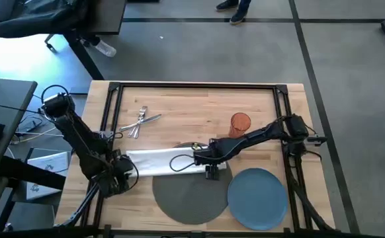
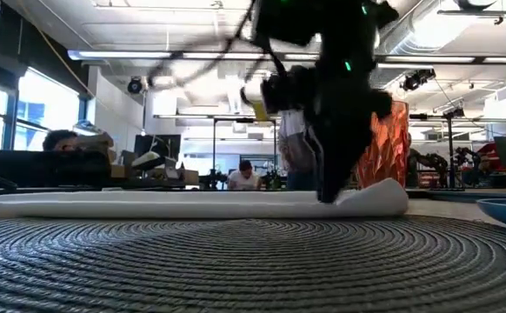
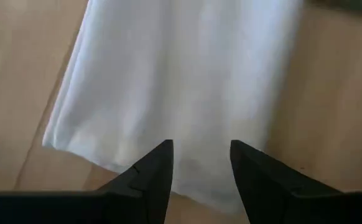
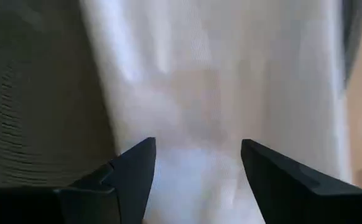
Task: Set table place
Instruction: Fold the white table napkin
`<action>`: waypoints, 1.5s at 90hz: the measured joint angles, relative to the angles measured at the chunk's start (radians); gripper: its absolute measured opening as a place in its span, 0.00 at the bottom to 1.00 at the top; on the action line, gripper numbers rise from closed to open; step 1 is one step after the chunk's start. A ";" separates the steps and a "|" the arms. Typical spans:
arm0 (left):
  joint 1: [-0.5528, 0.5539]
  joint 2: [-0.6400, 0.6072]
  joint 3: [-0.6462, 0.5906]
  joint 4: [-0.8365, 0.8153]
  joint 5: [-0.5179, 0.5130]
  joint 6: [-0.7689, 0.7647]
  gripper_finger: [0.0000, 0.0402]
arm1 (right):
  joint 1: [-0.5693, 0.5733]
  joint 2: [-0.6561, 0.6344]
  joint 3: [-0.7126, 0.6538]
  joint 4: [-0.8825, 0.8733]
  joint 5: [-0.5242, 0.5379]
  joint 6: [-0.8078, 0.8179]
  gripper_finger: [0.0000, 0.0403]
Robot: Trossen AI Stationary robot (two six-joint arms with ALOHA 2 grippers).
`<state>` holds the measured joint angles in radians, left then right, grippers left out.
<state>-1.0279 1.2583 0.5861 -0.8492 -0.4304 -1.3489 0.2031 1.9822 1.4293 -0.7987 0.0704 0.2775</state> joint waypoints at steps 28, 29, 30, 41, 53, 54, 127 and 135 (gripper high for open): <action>0.045 -0.001 0.103 0.036 -0.286 0.141 0.36 | 0.027 -0.122 -0.050 -0.082 0.035 0.304 0.56; 0.050 -0.001 0.103 0.040 -0.288 0.151 0.36 | 0.030 -0.125 -0.059 -0.081 0.040 0.323 0.56; 0.056 -0.001 0.102 0.045 -0.289 0.161 0.36 | 0.034 -0.128 -0.068 -0.080 0.046 0.342 0.56; 0.126 0.001 0.085 0.113 -0.283 0.278 0.36 | 0.077 -0.174 -0.192 -0.058 0.118 0.553 0.56; 0.201 0.001 0.040 0.221 -0.273 0.389 0.36 | 0.104 -0.235 -0.341 0.007 0.186 0.748 0.56; 0.207 0.001 0.036 0.231 -0.270 0.397 0.36 | 0.104 -0.240 -0.354 0.019 0.190 0.760 0.56; 0.380 0.002 -0.128 0.587 -0.232 0.587 0.36 | 0.074 -0.272 -0.694 0.650 0.269 0.900 0.30; 0.380 0.004 -0.128 0.587 -0.234 0.587 0.36 | 0.078 -0.257 -0.693 0.653 0.270 0.894 0.18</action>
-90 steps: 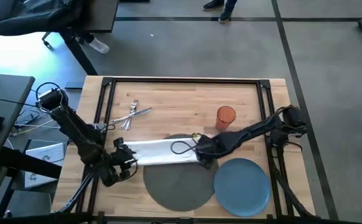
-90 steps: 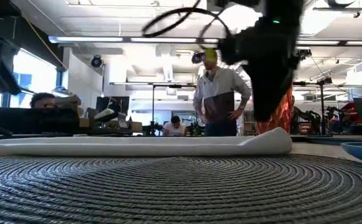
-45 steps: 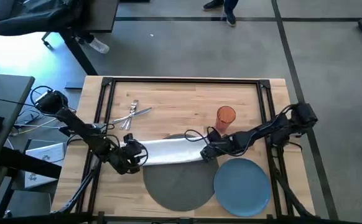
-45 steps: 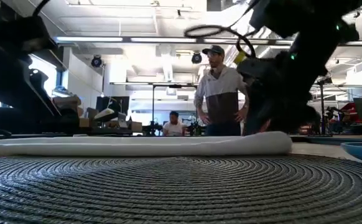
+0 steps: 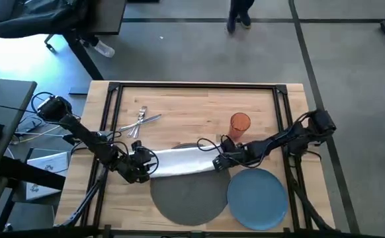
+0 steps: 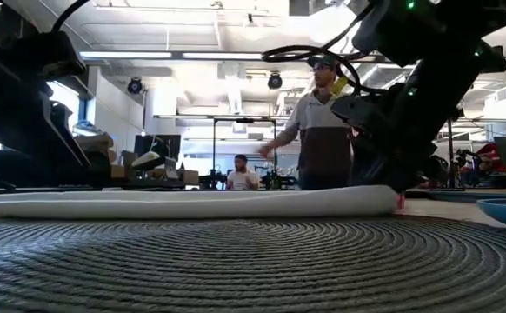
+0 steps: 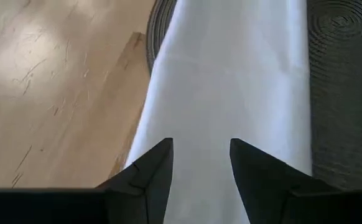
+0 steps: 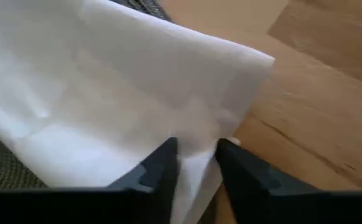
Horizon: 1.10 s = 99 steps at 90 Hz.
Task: Set table place
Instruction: Fold the white table napkin
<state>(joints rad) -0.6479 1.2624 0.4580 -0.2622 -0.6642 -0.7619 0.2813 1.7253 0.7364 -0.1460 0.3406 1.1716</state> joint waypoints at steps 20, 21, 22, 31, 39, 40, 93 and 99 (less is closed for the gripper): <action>0.000 0.002 0.000 0.021 0.000 0.012 0.36 | 0.000 -0.025 -0.002 -0.005 -0.018 -0.045 0.01; 0.000 0.002 0.000 0.028 0.001 0.015 0.36 | 0.001 -0.030 -0.002 -0.006 -0.021 -0.045 0.01; 0.000 0.002 0.000 0.035 0.001 0.018 0.36 | 0.001 -0.036 -0.003 -0.008 -0.024 -0.046 0.01; 0.000 0.002 0.000 0.097 0.000 0.063 0.36 | 0.002 -0.096 -0.010 -0.047 -0.043 -0.063 0.00; 0.004 0.002 0.000 0.156 -0.003 0.101 0.36 | 0.003 -0.166 -0.007 -0.061 -0.017 -0.071 0.00; 0.006 0.002 0.000 0.163 -0.003 0.106 0.36 | 0.003 -0.175 -0.007 -0.064 -0.013 -0.071 0.00; 0.191 0.371 0.001 0.642 0.114 0.319 0.36 | 0.010 -0.247 -0.005 -0.095 0.070 -0.095 0.00; 0.199 0.413 0.001 0.680 0.122 0.318 0.36 | 0.010 -0.243 -0.005 -0.109 0.069 -0.075 0.00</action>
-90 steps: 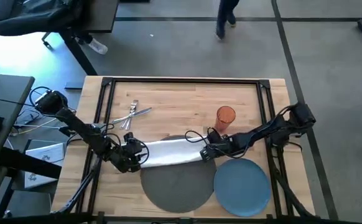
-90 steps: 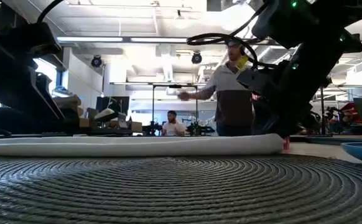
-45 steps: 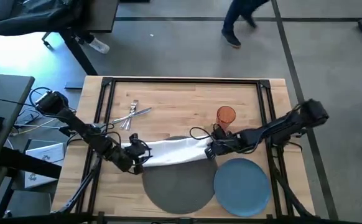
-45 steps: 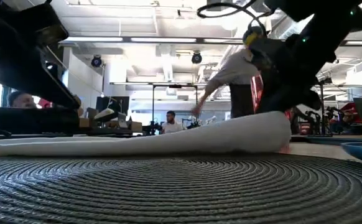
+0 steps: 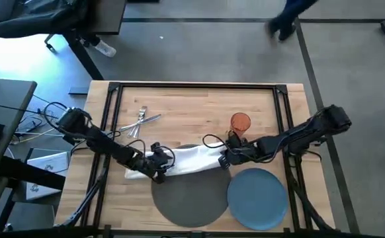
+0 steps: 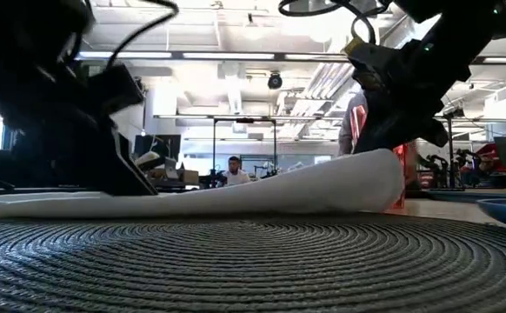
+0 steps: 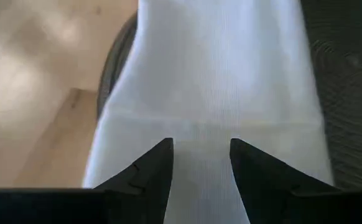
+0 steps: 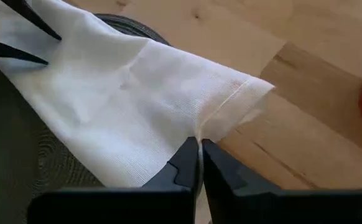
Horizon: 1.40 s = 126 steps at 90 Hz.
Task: Set table place
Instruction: Fold the white table napkin
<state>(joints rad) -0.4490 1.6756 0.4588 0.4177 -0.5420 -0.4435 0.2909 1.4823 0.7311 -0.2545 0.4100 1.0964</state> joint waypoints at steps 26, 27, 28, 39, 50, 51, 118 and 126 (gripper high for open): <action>0.004 0.042 0.004 0.041 0.004 -0.015 0.36 | -0.007 0.101 0.000 0.011 -0.085 0.075 0.06; 0.004 0.042 0.004 0.040 0.005 -0.015 0.36 | -0.009 0.103 0.000 0.011 -0.092 0.078 0.07; 0.004 0.042 0.004 0.040 0.005 -0.015 0.36 | -0.010 0.104 0.000 0.011 -0.097 0.081 0.08; 0.004 0.042 0.003 0.038 0.008 -0.015 0.36 | -0.011 0.098 0.000 -0.019 -0.147 0.093 0.22; 0.004 0.042 0.003 0.039 0.009 -0.016 0.36 | -0.009 0.074 0.000 -0.064 -0.181 0.131 0.36; 0.004 0.042 0.003 0.040 0.010 -0.016 0.36 | -0.008 0.074 0.000 -0.064 -0.181 0.135 0.37; 0.004 0.045 0.001 0.053 0.011 -0.008 0.36 | 0.020 0.234 0.002 0.032 -0.005 0.205 0.27; 0.004 0.045 0.001 0.053 0.011 -0.008 0.36 | 0.025 0.237 0.001 0.034 0.001 0.205 0.15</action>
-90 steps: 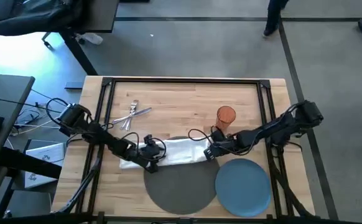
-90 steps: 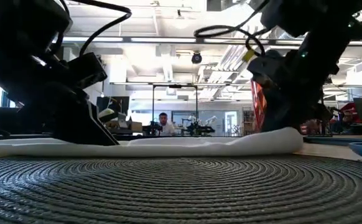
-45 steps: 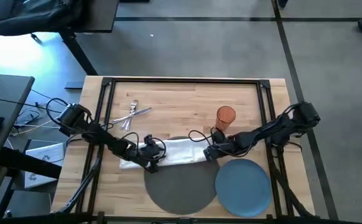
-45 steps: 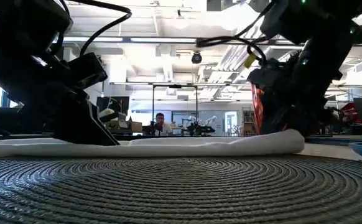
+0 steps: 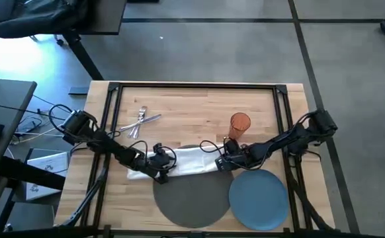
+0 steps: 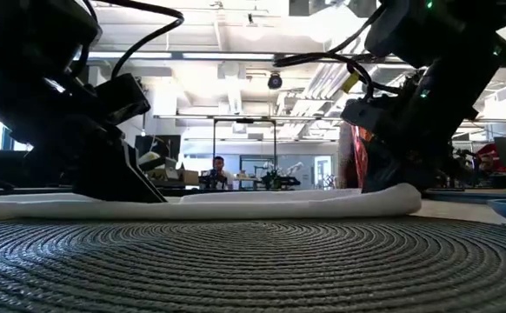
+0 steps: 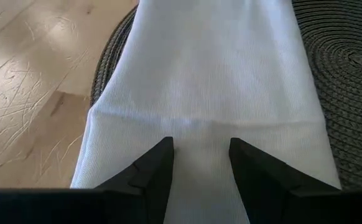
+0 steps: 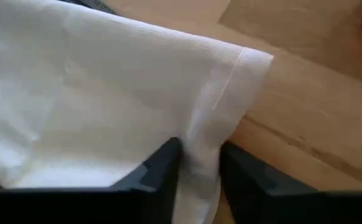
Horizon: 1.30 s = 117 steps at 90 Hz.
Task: Set table place
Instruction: Fold the white table napkin
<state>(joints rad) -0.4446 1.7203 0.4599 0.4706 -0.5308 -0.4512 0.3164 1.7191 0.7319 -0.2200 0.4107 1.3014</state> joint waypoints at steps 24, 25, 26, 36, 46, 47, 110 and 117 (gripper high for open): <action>0.000 0.000 0.000 0.000 0.000 0.008 0.36 | 0.009 -0.016 0.031 -0.049 -0.027 -0.043 0.01; 0.000 0.000 0.000 0.000 0.000 0.008 0.36 | 0.010 -0.019 0.037 -0.061 -0.030 -0.044 0.01; 0.000 0.000 0.000 0.000 0.000 0.008 0.36 | 0.010 -0.023 0.043 -0.071 -0.033 -0.045 0.01; 0.000 0.000 0.000 0.001 0.000 0.010 0.36 | 0.014 -0.053 0.119 -0.198 -0.061 -0.069 0.00; 0.000 0.000 0.000 0.001 -0.002 0.012 0.36 | 0.012 -0.061 0.206 -0.257 -0.043 -0.113 0.00; 0.000 0.000 0.000 0.001 -0.002 0.013 0.36 | 0.012 -0.060 0.213 -0.262 -0.043 -0.119 0.00; -0.007 -0.057 0.025 -0.006 0.020 0.087 0.36 | -0.042 0.028 0.365 0.212 0.063 -0.344 0.00; -0.018 -0.121 0.050 -0.099 0.041 0.089 0.36 | -0.042 0.052 0.366 0.288 0.061 -0.357 0.00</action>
<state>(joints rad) -0.4631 1.5991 0.5094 0.3711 -0.4895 -0.3620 0.2745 1.7710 1.0981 0.0678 0.4717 0.9443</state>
